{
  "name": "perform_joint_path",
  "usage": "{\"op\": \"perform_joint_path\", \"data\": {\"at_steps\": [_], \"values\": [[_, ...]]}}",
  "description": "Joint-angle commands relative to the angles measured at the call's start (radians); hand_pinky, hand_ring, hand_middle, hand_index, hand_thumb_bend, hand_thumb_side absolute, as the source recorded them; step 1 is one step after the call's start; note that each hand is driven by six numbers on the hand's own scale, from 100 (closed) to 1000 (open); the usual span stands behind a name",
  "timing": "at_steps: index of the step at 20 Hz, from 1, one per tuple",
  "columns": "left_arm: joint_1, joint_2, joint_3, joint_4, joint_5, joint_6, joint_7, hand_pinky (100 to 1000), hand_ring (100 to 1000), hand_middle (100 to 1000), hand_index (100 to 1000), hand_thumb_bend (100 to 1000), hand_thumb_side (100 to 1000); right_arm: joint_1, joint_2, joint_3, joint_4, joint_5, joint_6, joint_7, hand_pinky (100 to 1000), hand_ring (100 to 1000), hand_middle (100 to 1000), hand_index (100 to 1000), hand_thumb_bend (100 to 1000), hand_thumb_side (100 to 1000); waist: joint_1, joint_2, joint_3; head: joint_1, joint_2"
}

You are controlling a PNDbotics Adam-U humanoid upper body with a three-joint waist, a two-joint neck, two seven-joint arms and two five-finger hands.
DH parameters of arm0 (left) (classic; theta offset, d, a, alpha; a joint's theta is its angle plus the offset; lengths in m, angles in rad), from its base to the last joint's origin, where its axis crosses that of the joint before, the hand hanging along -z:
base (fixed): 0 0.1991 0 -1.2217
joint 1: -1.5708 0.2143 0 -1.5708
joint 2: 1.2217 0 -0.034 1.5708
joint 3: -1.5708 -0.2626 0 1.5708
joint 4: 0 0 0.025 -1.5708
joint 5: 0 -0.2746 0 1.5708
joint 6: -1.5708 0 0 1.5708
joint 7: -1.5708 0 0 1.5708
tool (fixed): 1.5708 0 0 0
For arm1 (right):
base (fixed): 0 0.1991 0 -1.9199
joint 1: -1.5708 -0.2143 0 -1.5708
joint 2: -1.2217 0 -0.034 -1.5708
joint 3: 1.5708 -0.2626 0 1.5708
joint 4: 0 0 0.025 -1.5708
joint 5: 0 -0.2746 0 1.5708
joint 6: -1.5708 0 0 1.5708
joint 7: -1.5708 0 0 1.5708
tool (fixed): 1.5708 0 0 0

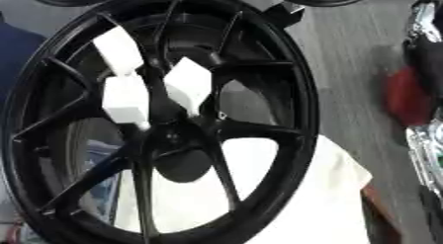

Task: Pull the pin out of the wheel hub.

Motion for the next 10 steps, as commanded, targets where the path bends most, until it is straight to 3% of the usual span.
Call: {"op": "perform_joint_path", "data": {"at_steps": [1, 10], "values": [[-0.034, 0.000, -0.033, 0.020, -0.034, -0.098, -0.087, 862, 803, 779, 867, 320, 414, -0.009, -0.012, 0.000, -0.019, -0.006, -0.004, 0.006, 790, 656, 568, 813, 100, 529, 0.001, -0.021, -0.003, 0.005, -0.008], [-0.117, -0.075, -0.089, 0.109, -0.077, -0.125, -0.087, 872, 816, 802, 884, 322, 419, -0.008, -0.007, 0.005, -0.019, -0.014, -0.002, 0.012, 790, 651, 565, 814, 100, 530, 0.005, -0.019, -0.010, 0.011, -0.010]]}}
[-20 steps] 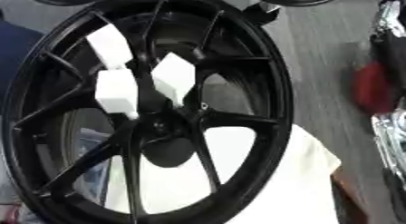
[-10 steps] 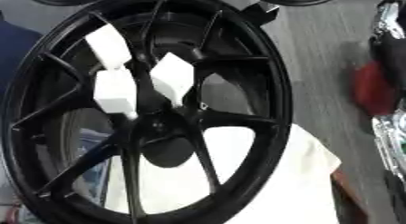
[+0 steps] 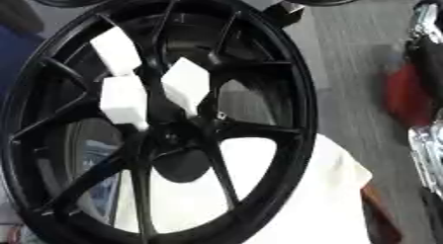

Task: Pull the pin out of the wheel hub.

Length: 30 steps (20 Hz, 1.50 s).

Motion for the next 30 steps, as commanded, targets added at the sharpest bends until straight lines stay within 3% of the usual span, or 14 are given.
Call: {"op": "perform_joint_path", "data": {"at_steps": [1, 11, 24, 30], "values": [[-0.045, -0.013, 0.000, 0.033, -0.009, -0.109, -0.103, 873, 818, 805, 886, 319, 414, -0.008, -0.011, -0.001, -0.019, -0.005, -0.001, 0.007, 790, 651, 564, 814, 100, 530, 0.002, -0.019, -0.002, 0.006, -0.010], [-0.131, -0.093, -0.014, 0.156, -0.061, -0.130, -0.103, 872, 829, 817, 883, 283, 341, -0.009, -0.006, 0.002, -0.019, -0.011, -0.004, 0.009, 791, 649, 564, 814, 100, 532, 0.006, -0.009, -0.009, 0.016, -0.019], [-0.155, -0.143, -0.075, 0.238, -0.120, -0.168, -0.103, 875, 828, 828, 884, 290, 404, -0.021, -0.001, 0.006, -0.019, -0.021, -0.011, 0.009, 792, 648, 563, 814, 100, 534, 0.011, 0.011, -0.019, 0.031, -0.037], [-0.168, -0.165, -0.084, 0.265, -0.142, -0.179, -0.103, 876, 831, 840, 890, 301, 387, -0.025, 0.002, 0.009, -0.019, -0.025, -0.012, 0.011, 792, 647, 562, 814, 100, 536, 0.013, 0.019, -0.027, 0.033, -0.044]]}}
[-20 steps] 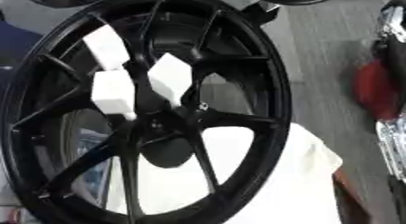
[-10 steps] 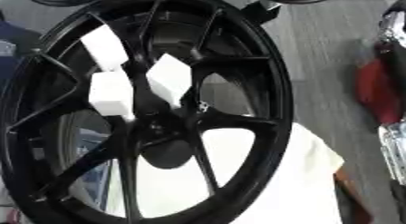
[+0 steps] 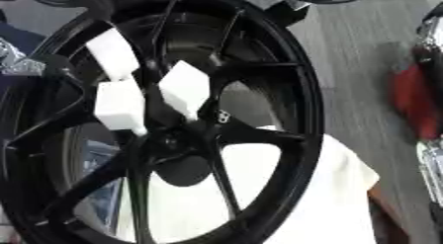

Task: Pull the pin out of the wheel hub.

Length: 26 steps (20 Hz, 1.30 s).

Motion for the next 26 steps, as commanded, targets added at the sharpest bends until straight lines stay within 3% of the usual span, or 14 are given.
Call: {"op": "perform_joint_path", "data": {"at_steps": [1, 6, 10, 18, 22, 26], "values": [[-0.030, 0.006, 0.010, 0.007, -0.009, -0.148, -0.136, 877, 831, 840, 890, 300, 384, -0.008, -0.010, -0.003, -0.019, -0.008, -0.004, 0.001, 792, 647, 562, 814, 100, 536, 0.000, -0.019, -0.002, 0.001, -0.019], [-0.043, -0.006, 0.011, 0.020, -0.011, -0.156, -0.136, 879, 832, 836, 892, 308, 383, -0.010, -0.006, -0.002, -0.019, -0.011, -0.006, 0.003, 792, 646, 562, 814, 100, 537, 0.003, -0.015, -0.009, -0.001, -0.034], [-0.047, -0.013, -0.023, 0.035, -0.022, -0.165, -0.136, 882, 830, 831, 882, 282, 386, -0.011, -0.004, 0.001, -0.019, -0.014, -0.006, 0.005, 793, 646, 561, 814, 100, 538, 0.007, -0.013, -0.017, -0.003, -0.043], [-0.045, -0.017, -0.061, 0.045, -0.015, -0.185, -0.136, 874, 804, 802, 858, 166, 296, -0.014, 0.001, 0.005, -0.019, -0.023, -0.003, 0.001, 793, 642, 558, 811, 100, 541, 0.015, -0.007, -0.023, 0.001, -0.051], [-0.044, -0.017, -0.072, 0.039, 0.008, -0.193, -0.136, 872, 776, 741, 839, 118, 316, -0.014, 0.003, 0.003, -0.019, -0.027, 0.006, -0.006, 792, 640, 556, 809, 100, 543, 0.017, -0.004, -0.025, 0.003, -0.053], [-0.043, -0.018, -0.082, 0.039, 0.025, -0.196, -0.136, 855, 677, 542, 775, 100, 332, -0.016, 0.005, 0.003, -0.019, -0.030, 0.008, -0.014, 792, 639, 555, 808, 100, 544, 0.018, -0.003, -0.027, 0.006, -0.053]]}}
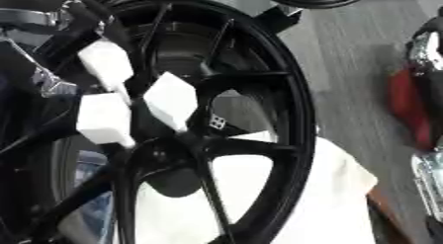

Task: Pull the pin out of the wheel hub.

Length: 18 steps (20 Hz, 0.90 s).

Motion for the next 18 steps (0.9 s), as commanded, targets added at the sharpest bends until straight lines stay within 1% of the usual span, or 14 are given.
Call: {"op": "perform_joint_path", "data": {"at_steps": [1, 2, 4, 5, 9, 11, 13, 15, 16, 18], "values": [[-0.018, 0.015, -0.001, -0.011, 0.013, -0.169, -0.163, 849, 642, 495, 737, 100, 333, -0.008, -0.012, -0.004, -0.019, -0.011, 0.001, -0.008, 792, 639, 555, 807, 100, 544, -0.001, -0.018, -0.003, 0.004, -0.011], [-0.017, 0.015, -0.002, -0.011, 0.016, -0.168, -0.163, 844, 623, 472, 712, 100, 332, -0.008, -0.011, -0.004, -0.019, -0.012, 0.001, -0.009, 792, 639, 555, 807, 100, 545, 0.000, -0.018, -0.003, 0.004, -0.011], [-0.018, 0.015, -0.001, -0.009, 0.020, -0.164, -0.163, 829, 570, 397, 641, 100, 324, -0.009, -0.011, -0.004, -0.019, -0.013, 0.002, -0.011, 792, 639, 555, 807, 100, 545, 0.000, -0.019, -0.003, 0.005, -0.011], [-0.017, 0.015, -0.001, -0.009, 0.021, -0.162, -0.163, 818, 544, 362, 586, 100, 317, -0.009, -0.011, -0.004, -0.019, -0.014, 0.002, -0.011, 792, 639, 555, 807, 100, 545, 0.000, -0.019, -0.003, 0.005, -0.011], [-0.018, 0.013, 0.007, -0.009, 0.034, -0.150, -0.163, 772, 494, 301, 460, 100, 279, -0.009, -0.009, -0.003, -0.019, -0.016, 0.003, -0.011, 792, 639, 555, 807, 100, 546, 0.000, -0.020, -0.003, 0.006, -0.010], [-0.019, 0.011, 0.015, -0.012, 0.057, -0.137, -0.163, 754, 476, 279, 417, 100, 274, -0.009, -0.008, -0.003, -0.019, -0.017, 0.004, -0.011, 793, 639, 555, 807, 100, 546, -0.001, -0.021, -0.003, 0.006, -0.008], [-0.023, 0.010, 0.025, -0.017, 0.083, -0.119, -0.163, 735, 462, 263, 392, 100, 257, -0.008, -0.007, -0.003, -0.019, -0.018, 0.004, -0.011, 793, 639, 555, 807, 100, 547, -0.002, -0.023, -0.002, 0.007, -0.007], [-0.027, 0.009, 0.038, -0.021, 0.112, -0.099, -0.163, 717, 444, 241, 367, 100, 268, -0.008, -0.006, -0.003, -0.019, -0.018, 0.005, -0.011, 793, 639, 555, 808, 100, 547, -0.002, -0.025, -0.002, 0.009, -0.006], [-0.030, 0.009, 0.047, -0.024, 0.127, -0.088, -0.163, 706, 434, 229, 353, 100, 289, -0.007, -0.006, -0.004, -0.019, -0.018, 0.005, -0.011, 793, 640, 555, 808, 100, 547, -0.002, -0.026, -0.001, 0.009, -0.005], [-0.036, 0.008, 0.068, -0.028, 0.161, -0.067, -0.163, 693, 416, 207, 329, 100, 290, -0.006, -0.006, -0.004, -0.019, -0.018, 0.006, -0.011, 793, 640, 556, 808, 100, 547, -0.003, -0.028, 0.000, 0.010, -0.004]]}}
